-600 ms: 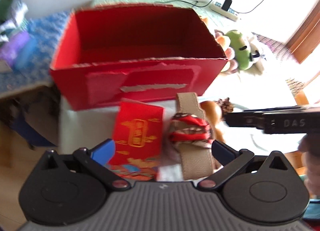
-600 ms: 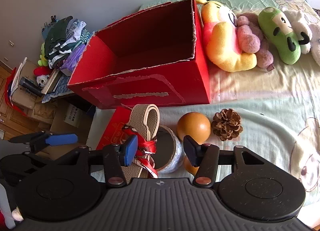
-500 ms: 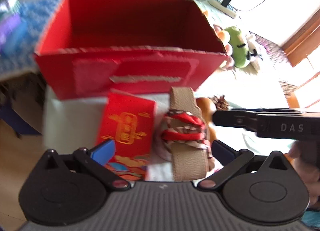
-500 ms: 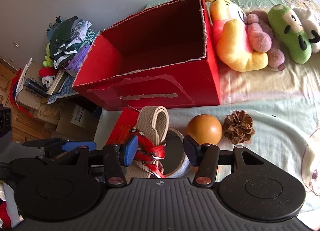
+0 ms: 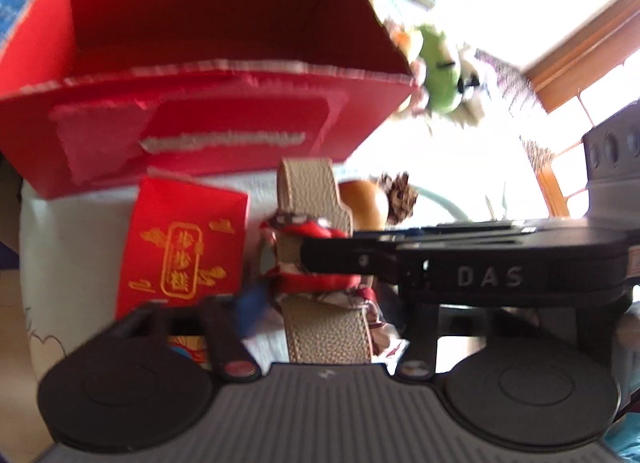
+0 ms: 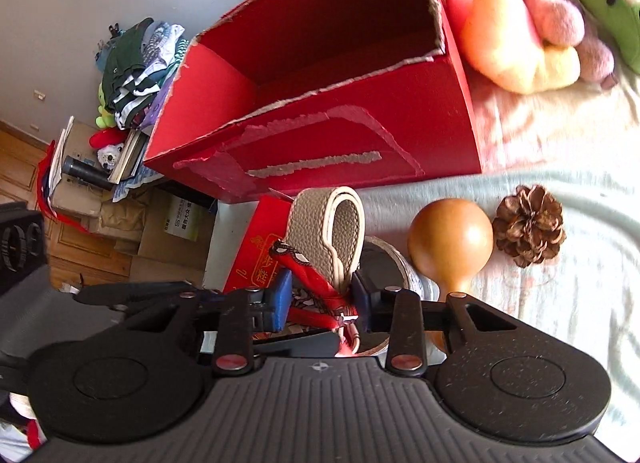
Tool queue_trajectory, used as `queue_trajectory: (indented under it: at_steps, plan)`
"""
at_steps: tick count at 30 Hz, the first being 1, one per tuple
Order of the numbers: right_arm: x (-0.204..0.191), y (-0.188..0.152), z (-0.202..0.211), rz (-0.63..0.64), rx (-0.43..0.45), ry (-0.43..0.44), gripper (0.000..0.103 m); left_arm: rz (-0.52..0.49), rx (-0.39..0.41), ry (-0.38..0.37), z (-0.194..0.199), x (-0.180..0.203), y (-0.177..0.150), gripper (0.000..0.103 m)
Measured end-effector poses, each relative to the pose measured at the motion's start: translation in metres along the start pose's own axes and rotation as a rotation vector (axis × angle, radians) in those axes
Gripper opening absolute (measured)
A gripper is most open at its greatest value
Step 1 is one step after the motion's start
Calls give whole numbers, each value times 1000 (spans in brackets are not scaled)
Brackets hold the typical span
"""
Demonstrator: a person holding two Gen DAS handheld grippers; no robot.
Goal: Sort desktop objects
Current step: 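Carry the held beige strap with red ribbon over the red bin with the right tool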
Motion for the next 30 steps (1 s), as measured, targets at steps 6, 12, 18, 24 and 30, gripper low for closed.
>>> queue_trajectory:
  at_steps: [6, 12, 18, 24, 30]
  plan:
    - [0, 1, 3, 18, 60, 31, 29, 0, 1, 2, -5, 0, 0, 46]
    - [-11, 5, 31, 40, 110, 46, 27, -56, 26, 22, 12, 15, 5, 45]
    - [-37, 32, 81, 128, 214, 25, 26, -139, 124, -2, 58, 37, 34, 45]
    - [-71, 85, 93, 275, 333, -11, 26, -231, 278, 37, 104, 48, 89, 45]
    - [-80, 137, 70, 323, 386, 6, 26, -235, 332, 118, 113, 26, 144, 46]
Point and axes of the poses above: each gripper's, at about its wrist camera, not at the fingertips, and z roughly against the way its jaws point, x to its right, y to its top, the point moved 2 cm from there along -z, roughly the way its jaws point, and after that the axes turned 3 degrees about y, right-handed, at the moved point
